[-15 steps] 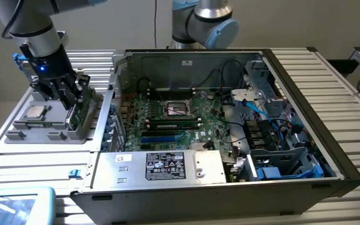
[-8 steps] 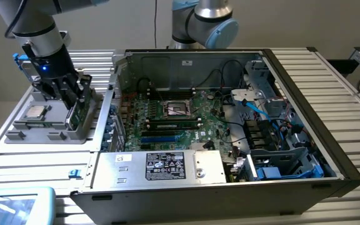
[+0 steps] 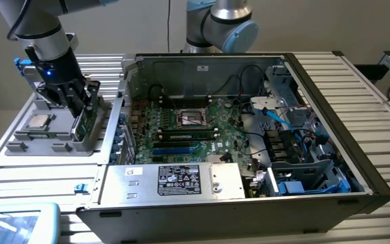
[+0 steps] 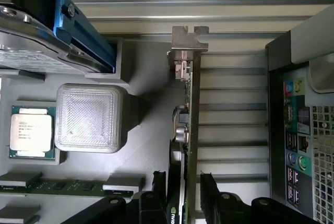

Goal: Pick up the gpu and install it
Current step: 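Pick up the gpu and move the gpu toward the slot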

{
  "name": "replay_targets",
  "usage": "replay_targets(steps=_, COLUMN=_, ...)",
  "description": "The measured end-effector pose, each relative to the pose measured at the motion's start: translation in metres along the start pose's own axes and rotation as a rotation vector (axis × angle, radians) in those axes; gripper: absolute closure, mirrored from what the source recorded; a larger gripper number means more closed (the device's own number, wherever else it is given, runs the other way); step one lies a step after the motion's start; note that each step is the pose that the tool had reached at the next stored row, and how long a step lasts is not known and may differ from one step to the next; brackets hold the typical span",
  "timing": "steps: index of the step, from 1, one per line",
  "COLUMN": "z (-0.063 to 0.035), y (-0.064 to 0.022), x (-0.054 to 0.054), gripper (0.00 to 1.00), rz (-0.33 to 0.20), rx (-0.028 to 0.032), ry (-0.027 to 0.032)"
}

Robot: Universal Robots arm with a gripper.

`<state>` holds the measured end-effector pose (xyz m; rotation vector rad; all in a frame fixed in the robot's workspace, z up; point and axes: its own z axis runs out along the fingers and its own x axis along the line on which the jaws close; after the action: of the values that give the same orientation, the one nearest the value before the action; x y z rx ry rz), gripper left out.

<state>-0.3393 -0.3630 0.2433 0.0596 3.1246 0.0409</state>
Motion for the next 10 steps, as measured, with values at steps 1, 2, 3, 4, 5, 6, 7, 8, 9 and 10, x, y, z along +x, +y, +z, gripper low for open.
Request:
replay_targets(steps=1, z=0.0003, y=0.0, x=0.0, gripper=0.6, rz=0.012, rx=0.0001, ry=-0.0004)
replay_targets(steps=2, z=0.0004, y=0.0001, x=0.0, gripper=0.6, rz=0.019, rx=0.0002, ry=-0.0005)
replay_targets(steps=3, z=0.0004, y=0.0001, x=0.0, gripper=0.6, rz=0.019, rx=0.0002, ry=-0.0005)
replay_targets(steps=4, z=0.0004, y=0.0001, x=0.0, gripper=0.6, rz=0.019, rx=0.0003, ry=-0.0005)
replay_targets(steps=5, z=0.0005, y=0.0006, x=0.0, gripper=0.6, rz=0.019, rx=0.0001, ry=-0.0007)
replay_targets(steps=6, z=0.0006, y=0.0025, x=0.0001, gripper=0.6, rz=0.019, rx=0.0002, ry=-0.0008)
replay_targets(steps=7, z=0.0006, y=0.0045, x=0.0002, gripper=0.6, rz=0.019, rx=0.0004, ry=-0.0007)
replay_targets(steps=8, z=0.0006, y=0.0064, x=0.0003, gripper=0.6, rz=0.019, rx=0.0003, ry=-0.0007)
replay_targets(steps=9, z=0.0007, y=0.0076, x=0.0005, gripper=0.6, rz=0.019, rx=0.0003, ry=-0.0007)
replay_targets(steps=10, z=0.0006, y=0.0077, x=0.0015, gripper=0.6, rz=0.019, rx=0.0004, ry=-0.0006)
